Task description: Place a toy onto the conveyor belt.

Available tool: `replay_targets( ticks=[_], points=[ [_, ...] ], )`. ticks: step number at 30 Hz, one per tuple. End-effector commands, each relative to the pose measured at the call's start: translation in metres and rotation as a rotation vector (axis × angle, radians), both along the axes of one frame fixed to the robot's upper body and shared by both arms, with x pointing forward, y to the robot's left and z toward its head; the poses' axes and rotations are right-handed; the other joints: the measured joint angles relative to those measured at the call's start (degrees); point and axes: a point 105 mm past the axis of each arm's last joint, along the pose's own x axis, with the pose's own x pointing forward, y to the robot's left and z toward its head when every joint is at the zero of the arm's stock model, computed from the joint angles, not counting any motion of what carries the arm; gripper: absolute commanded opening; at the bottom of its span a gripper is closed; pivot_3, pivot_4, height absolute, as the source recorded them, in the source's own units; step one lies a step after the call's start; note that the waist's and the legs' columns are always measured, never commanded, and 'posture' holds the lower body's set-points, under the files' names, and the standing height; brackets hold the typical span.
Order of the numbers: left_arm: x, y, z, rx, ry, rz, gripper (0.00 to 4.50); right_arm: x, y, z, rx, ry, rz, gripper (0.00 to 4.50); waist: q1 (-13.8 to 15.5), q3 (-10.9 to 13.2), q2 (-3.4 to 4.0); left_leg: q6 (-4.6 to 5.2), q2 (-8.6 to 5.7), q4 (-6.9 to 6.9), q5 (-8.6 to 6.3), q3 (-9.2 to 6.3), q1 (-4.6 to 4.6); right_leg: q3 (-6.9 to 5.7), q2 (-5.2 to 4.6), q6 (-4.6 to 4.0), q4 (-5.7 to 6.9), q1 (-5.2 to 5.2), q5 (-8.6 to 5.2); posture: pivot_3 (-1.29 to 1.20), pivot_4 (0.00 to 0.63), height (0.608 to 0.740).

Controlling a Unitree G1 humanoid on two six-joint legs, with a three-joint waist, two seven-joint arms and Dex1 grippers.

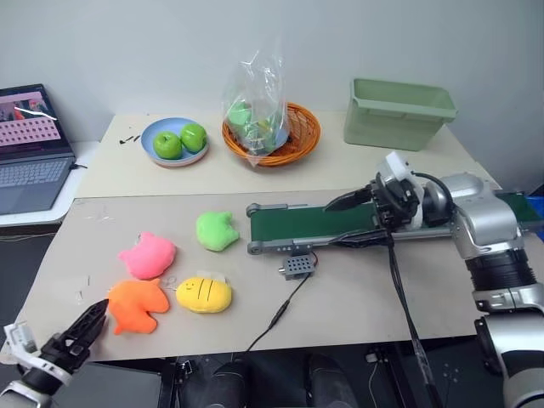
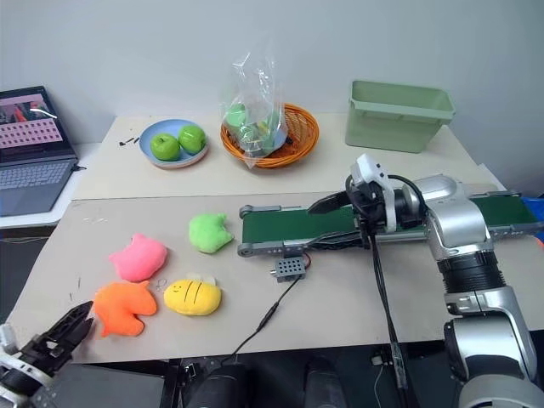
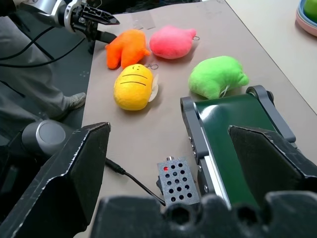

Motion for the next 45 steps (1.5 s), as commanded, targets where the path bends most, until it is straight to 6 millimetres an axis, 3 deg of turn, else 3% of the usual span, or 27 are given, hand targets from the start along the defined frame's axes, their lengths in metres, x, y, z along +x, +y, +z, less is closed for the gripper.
replay_targets(
  ticks=[1,8,11,19,28,31,33,38,41,45],
  points=[
    [0.009,-0.008,0.003,0.01,-0.032,-0.019,4.42,-0.002,-0.006,0.016,-0.002,-0.066,0.0,4.5,0.0,0.0,0.0,0.0,0.0,0.0,0.0,0.0,0.0,0.0,0.01,0.0,0.0,0.0,0.0,0.0,0.15,0.74],
    [0.021,-0.018,-0.012,-0.012,-0.014,-0.042,4.42,-0.004,-0.011,0.017,-0.008,-0.076,-0.028,4.5,0.0,0.0,0.06,0.0,-0.01,0.0,0.0,0.0,-0.01,0.0,0.01,0.0,-0.01,0.0,0.0,0.0,0.15,0.74],
    [0.022,-0.014,-0.016,-0.006,0.001,-0.025,3.71,-0.004,-0.012,0.017,-0.009,-0.081,-0.039,4.5,0.0,0.0,0.09,0.0,-0.01,0.0,0.0,0.0,0.03,-0.01,0.01,0.0,0.0,0.04,0.0,0.0,0.15,0.74],
    [0.005,0.006,0.005,-0.002,-0.097,0.03,0.77,-0.003,-0.012,0.012,-0.011,-0.08,-0.051,4.5,-0.3,0.0,0.09,0.02,0.01,-0.03,-0.02,0.0,-0.02,-0.01,0.03,0.0,-0.11,0.0,0.0,0.0,0.15,0.74],
    [-0.023,0.004,0.061,0.035,-0.315,0.041,0.77,0.001,-0.005,0.008,-0.002,-0.071,-0.035,4.5,0.0,0.0,0.1,0.03,0.12,-0.05,-0.05,0.0,-0.11,-0.05,0.05,-0.03,-0.35,0.01,0.02,0.0,0.15,0.74],
    [0.002,0.022,0.113,0.318,-0.487,0.23,0.77,0.004,-0.001,0.005,0.001,-0.064,-0.021,4.5,0.4,0.0,0.09,0.03,0.15,-0.04,-0.05,0.0,-0.15,-0.12,0.06,-0.05,-0.47,0.05,0.05,0.0,0.15,0.74],
    [0.025,0.01,0.143,0.474,-0.551,0.255,0.77,0.006,0.002,0.005,0.001,-0.061,-0.009,4.5,1.3,0.0,0.04,-0.04,0.24,-0.03,-0.01,-0.04,-0.15,-0.24,0.11,-0.15,-0.49,0.08,0.11,0.0,0.15,0.74],
    [0.06,-0.027,0.184,0.759,-0.602,0.313,0.77,0.008,0.007,0.016,0.006,-0.079,0.02,4.5,1.2,0.0,0.08,-0.08,0.27,-0.01,0.02,0.04,-0.21,-0.07,0.33,-0.29,-0.71,0.13,0.42,0.0,0.15,0.74],
    [0.073,-0.056,0.175,1.262,-0.545,0.194,0.77,0.009,0.006,0.021,-0.003,-0.089,0.025,4.5,0.5,0.0,0.07,-0.12,0.35,-0.01,-0.04,0.08,-0.39,-0.01,0.49,-0.3,-0.75,-0.07,0.43,0.0,0.15,0.74],
    [0.074,-0.07,0.149,1.838,-0.561,0.055,0.77,0.008,0.004,0.021,-0.012,-0.091,0.023,4.5,-0.1,0.0,0.09,-0.24,0.49,-0.49,-0.04,0.19,-0.25,0.08,0.65,-0.37,-0.92,-0.14,0.4,0.0,0.15,0.74]
  ],
)
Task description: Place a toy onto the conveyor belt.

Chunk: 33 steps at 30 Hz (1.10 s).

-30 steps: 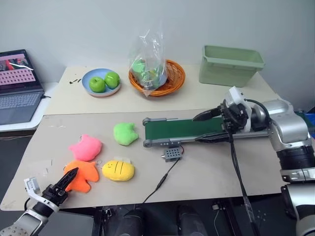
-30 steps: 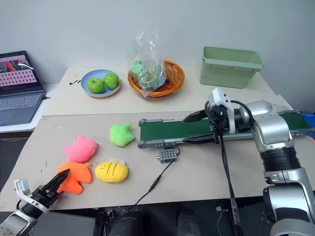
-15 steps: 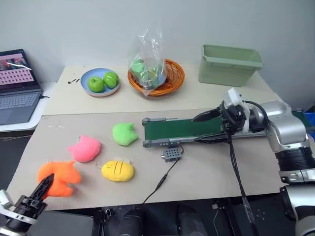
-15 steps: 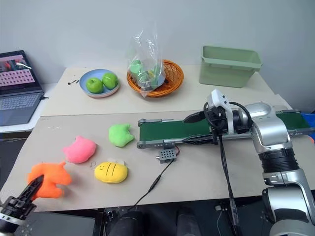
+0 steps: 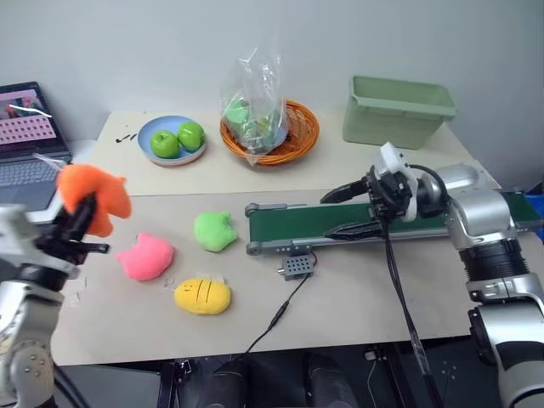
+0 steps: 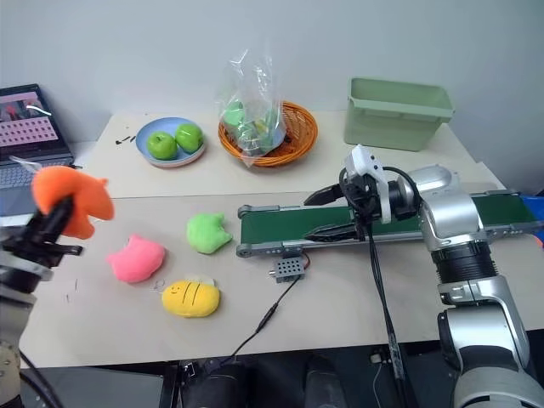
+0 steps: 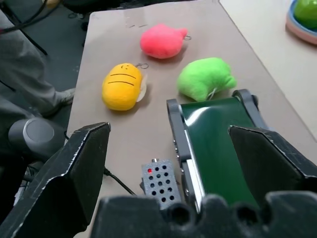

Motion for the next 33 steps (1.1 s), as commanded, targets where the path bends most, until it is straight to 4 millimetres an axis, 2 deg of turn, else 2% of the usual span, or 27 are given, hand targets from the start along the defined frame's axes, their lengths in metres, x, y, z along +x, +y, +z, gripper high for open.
replay_targets(
  ticks=[1,2,4,6,8,9,11,13,15,22,25,28,33],
  points=[
    [-0.005,-0.013,-0.015,0.592,-0.046,0.003,0.77,-0.002,-0.004,0.01,0.001,-0.037,0.01,4.5,-0.1,0.0,0.05,-0.03,0.09,-0.18,0.02,0.07,0.07,0.02,0.07,-0.08,-0.13,0.01,0.02,0.0,0.15,0.74],
    [-0.007,-0.016,-0.022,0.705,-0.056,-0.012,0.77,-0.003,-0.004,0.01,0.001,-0.036,0.009,4.5,-0.1,0.0,0.07,-0.06,0.14,-0.33,0.04,0.12,0.1,0.06,0.08,-0.12,-0.19,-0.01,0.04,0.0,0.15,0.74],
    [-0.015,-0.025,-0.049,0.985,-0.062,-0.107,0.77,-0.004,-0.004,0.01,0.006,-0.03,0.008,4.5,0.0,0.0,0.08,-0.08,0.34,-0.41,0.05,0.14,0.11,0.02,0.23,-0.24,-0.26,-0.05,0.03,0.0,0.15,0.74],
    [-0.026,-0.025,-0.07,1.093,-0.075,-0.174,0.77,-0.004,-0.003,0.009,0.006,-0.026,0.002,4.5,0.0,0.0,0.22,-0.08,0.39,-0.45,0.05,0.14,0.11,-0.01,0.25,-0.29,-0.3,-0.06,0.04,0.0,0.15,0.74],
    [-0.032,-0.022,-0.079,1.159,-0.108,-0.187,0.77,-0.004,-0.004,0.009,0.005,-0.021,-0.002,4.5,0.0,0.0,0.25,-0.06,0.38,-0.49,0.04,0.2,0.1,0.06,0.21,-0.3,-0.38,-0.06,0.07,0.0,0.15,0.74],
    [-0.033,-0.018,-0.077,1.197,-0.14,-0.17,0.77,-0.005,-0.005,0.009,0.004,-0.018,-0.004,4.5,0.0,0.0,0.25,-0.05,0.39,-0.48,0.03,0.19,0.07,0.05,0.2,-0.29,-0.41,-0.07,0.08,0.0,0.15,0.74],
    [-0.031,-0.012,-0.059,1.274,-0.269,-0.097,0.77,-0.007,-0.007,0.007,0.003,-0.009,-0.012,4.5,0.2,0.0,0.25,-0.05,0.4,-0.46,0.03,0.19,0.03,0.02,0.2,-0.27,-0.41,-0.09,0.09,0.0,0.15,0.74],
    [-0.025,-0.012,-0.039,1.323,-0.387,-0.047,0.77,-0.008,-0.009,0.005,-0.002,-0.006,-0.021,4.5,0.7,0.1,0.26,-0.06,0.41,-0.43,0.04,0.13,-0.01,-0.1,0.18,-0.25,-0.39,-0.1,0.1,0.0,0.15,0.74],
    [-0.019,-0.017,-0.032,1.362,-0.437,-0.073,0.77,-0.008,-0.008,0.005,-0.001,-0.002,-0.026,4.5,1.0,0.1,0.26,-0.07,0.4,-0.39,0.05,0.08,-0.03,-0.18,0.16,-0.25,-0.36,-0.08,0.1,0.0,0.15,0.74],
    [0.008,-0.039,-0.029,1.371,-0.514,-0.209,0.77,-0.008,-0.007,0.008,0.014,-0.006,-0.043,4.5,0.6,0.1,0.28,-0.03,0.36,-0.4,0.03,0.13,-0.14,-0.26,0.15,-0.23,-0.39,-0.15,0.11,0.0,0.15,0.74],
    [0.024,-0.045,-0.027,1.359,-0.532,-0.248,0.77,-0.01,-0.009,0.009,0.018,-0.009,-0.053,4.5,0.3,0.0,0.27,-0.04,0.35,-0.38,0.04,0.14,-0.23,-0.27,0.14,-0.21,-0.29,-0.31,0.12,0.0,0.15,0.74],
    [0.04,-0.048,-0.026,1.338,-0.539,-0.292,0.77,-0.011,-0.011,0.01,0.02,-0.012,-0.072,4.5,0.2,0.0,0.27,-0.07,0.31,-0.3,0.07,0.19,-0.28,-0.34,0.07,-0.21,0.32,-0.51,0.12,0.0,0.15,0.74],
    [0.068,-0.068,-0.027,1.308,-0.575,-0.415,0.77,-0.015,-0.018,0.011,0.014,-0.022,-0.12,4.5,0.2,0.0,0.24,-0.08,0.23,-0.21,0.08,0.27,-0.35,-0.44,0.02,-0.19,0.44,-0.7,0.14,0.0,0.15,0.74]
  ],
)
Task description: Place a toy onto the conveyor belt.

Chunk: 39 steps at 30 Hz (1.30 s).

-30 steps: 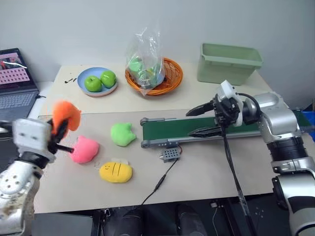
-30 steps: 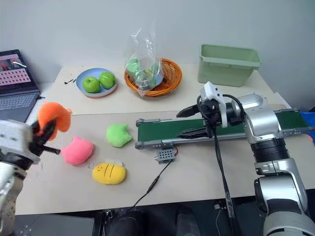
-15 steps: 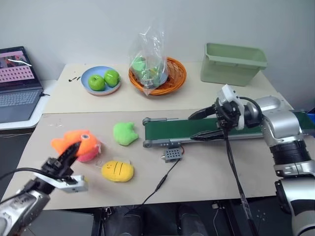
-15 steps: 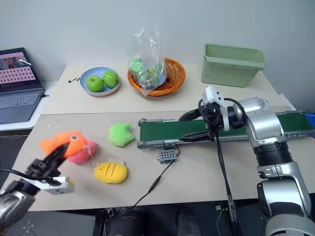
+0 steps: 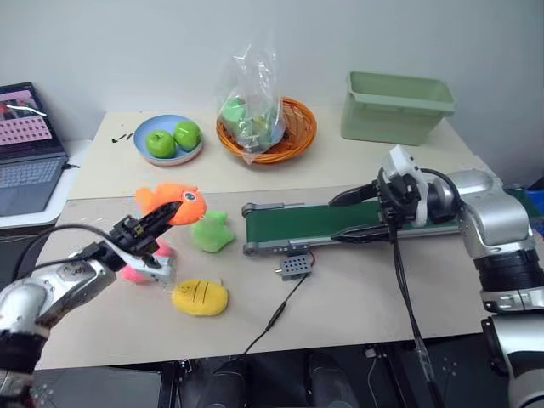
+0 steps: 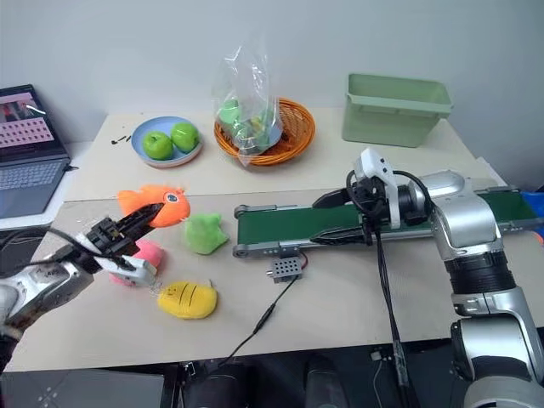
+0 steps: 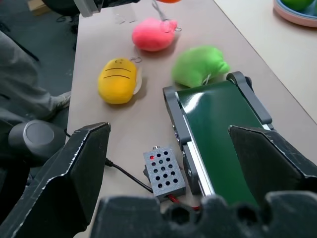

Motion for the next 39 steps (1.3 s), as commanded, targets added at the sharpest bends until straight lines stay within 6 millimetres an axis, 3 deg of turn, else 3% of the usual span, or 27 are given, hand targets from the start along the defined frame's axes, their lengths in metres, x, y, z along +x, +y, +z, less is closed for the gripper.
replay_targets(
  ticks=[1,14,23,28,31,39],
  points=[
    [0.012,-0.014,-0.002,0.005,0.029,-0.081,0.77,-0.006,-0.005,0.016,0.017,-0.056,-0.021,4.5,0.0,0.0,-0.01,0.01,-0.04,0.01,0.0,0.04,-0.04,0.0,-0.02,0.02,0.04,-0.05,0.01,0.0,0.15,0.74],
    [0.051,-0.075,-0.005,0.043,0.066,-0.289,0.77,-0.021,-0.018,0.014,0.018,-0.048,-0.124,4.5,-0.1,0.0,-0.07,0.27,-0.14,0.39,-0.13,0.89,-0.18,0.03,-0.08,0.19,0.09,-0.15,0.15,0.0,0.15,0.74],
    [0.049,-0.112,-0.021,0.081,0.093,-0.427,0.77,-0.029,-0.023,0.015,0.023,-0.051,-0.168,4.5,0.0,0.0,-0.09,0.42,-0.15,0.91,-0.22,0.96,-0.41,0.05,-0.07,0.29,0.15,-0.15,0.21,0.0,0.15,0.74],
    [0.047,-0.119,-0.024,0.09,0.102,-0.462,0.77,-0.031,-0.025,0.014,0.023,-0.052,-0.182,4.5,0.1,0.0,-0.1,0.45,-0.15,0.97,-0.24,0.96,-0.45,0.07,-0.08,0.34,0.14,-0.15,0.24,0.0,0.15,0.74],
    [0.045,-0.12,-0.025,0.098,0.131,-0.479,1.56,-0.031,-0.025,0.014,0.025,-0.054,-0.186,4.5,0.1,0.0,-0.1,0.46,-0.17,0.98,-0.24,0.98,-0.45,0.08,-0.09,0.34,0.14,-0.15,0.24,0.0,0.15,0.74],
    [0.044,-0.116,-0.004,0.063,0.111,-0.494,4.49,-0.027,-0.023,0.013,0.023,-0.06,-0.186,4.5,0.2,0.0,-0.1,0.49,-0.17,1.06,-0.26,0.96,-0.5,0.08,-0.09,0.35,0.14,-0.16,0.25,0.0,0.15,0.74]
  ],
)
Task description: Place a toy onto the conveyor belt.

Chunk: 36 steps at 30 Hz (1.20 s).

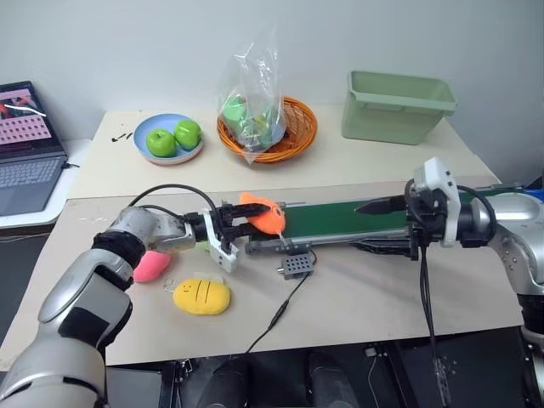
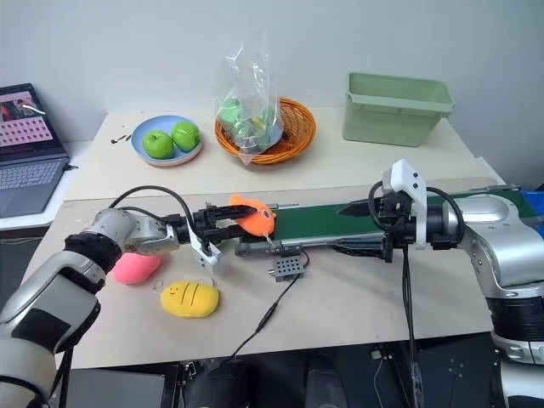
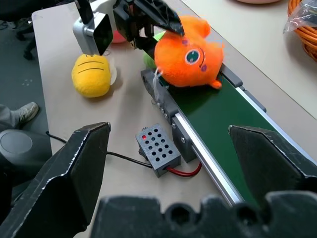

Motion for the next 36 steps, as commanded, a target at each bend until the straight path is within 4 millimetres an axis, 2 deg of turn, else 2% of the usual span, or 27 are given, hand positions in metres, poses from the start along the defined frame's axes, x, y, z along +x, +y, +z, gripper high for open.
replay_targets(
  ticks=[1,8,17,27,36],
  points=[
    [0.0,0.003,0.027,-0.052,-0.045,-0.012,4.49,-0.001,0.002,0.015,0.009,-0.06,0.017,4.5,-0.1,0.0,0.0,0.0,0.0,0.0,0.0,0.0,0.0,0.0,0.0,0.0,0.0,0.0,0.0,0.0,0.15,0.74],
    [0.0,0.013,0.042,-0.082,-0.067,0.022,4.49,0.003,0.006,0.014,0.008,-0.062,0.039,4.5,-0.1,0.0,0.0,0.01,0.0,0.06,0.0,-0.01,-0.01,0.01,0.0,0.01,0.01,-0.01,0.01,0.0,0.15,0.74],
    [-0.002,0.027,0.044,-0.092,-0.051,0.076,4.49,0.008,0.01,0.013,0.005,-0.072,0.055,4.5,-0.3,0.0,0.0,0.01,0.0,0.07,-0.01,-0.03,-0.01,0.02,0.01,0.01,0.02,-0.01,0.01,0.0,0.15,0.74],
    [-0.001,0.023,0.049,-0.163,0.027,0.09,4.49,0.01,0.009,0.014,-0.005,-0.09,0.043,4.5,-0.3,0.0,0.01,0.02,-0.01,0.11,-0.01,-0.06,-0.02,0.02,0.0,0.02,0.04,-0.01,0.01,0.0,0.15,0.74],
    [-0.018,-0.027,0.072,-0.336,0.177,-0.111,4.49,-0.001,-0.005,0.017,-0.02,-0.115,-0.038,4.5,0.1,0.0,0.01,0.07,-0.03,0.27,-0.04,-0.15,-0.08,0.04,-0.03,0.02,0.05,-0.01,0.02,0.0,0.15,0.74]
  ],
)
